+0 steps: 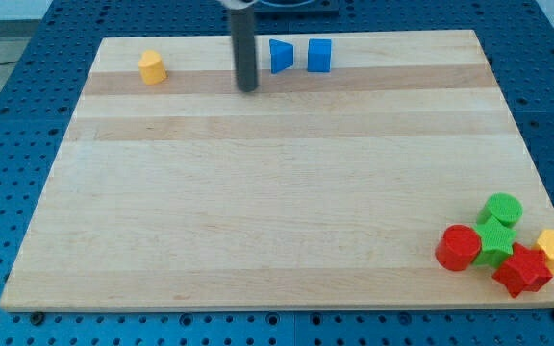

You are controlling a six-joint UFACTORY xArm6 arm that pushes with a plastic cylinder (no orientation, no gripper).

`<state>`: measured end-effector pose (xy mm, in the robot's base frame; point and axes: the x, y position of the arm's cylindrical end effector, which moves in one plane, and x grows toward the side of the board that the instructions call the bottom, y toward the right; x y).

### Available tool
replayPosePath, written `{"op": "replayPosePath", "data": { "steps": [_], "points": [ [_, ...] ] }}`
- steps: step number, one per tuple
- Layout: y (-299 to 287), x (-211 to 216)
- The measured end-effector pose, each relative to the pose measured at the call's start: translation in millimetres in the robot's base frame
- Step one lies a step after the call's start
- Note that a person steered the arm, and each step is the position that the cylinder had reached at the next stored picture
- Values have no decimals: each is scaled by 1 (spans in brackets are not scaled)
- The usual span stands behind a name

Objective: Move the yellow heart to the left of the blue triangle

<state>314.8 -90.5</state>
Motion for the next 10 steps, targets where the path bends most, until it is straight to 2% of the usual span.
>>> {"op": "replayPosePath", "data": {
  "steps": [1, 2, 3, 5, 7, 9, 10],
  "points": [
    [-91, 8],
    [-163, -7],
    [-161, -34],
    [-89, -38],
    [-46, -41],
    [-44, -57],
    [-66, -69]
  ]
}}
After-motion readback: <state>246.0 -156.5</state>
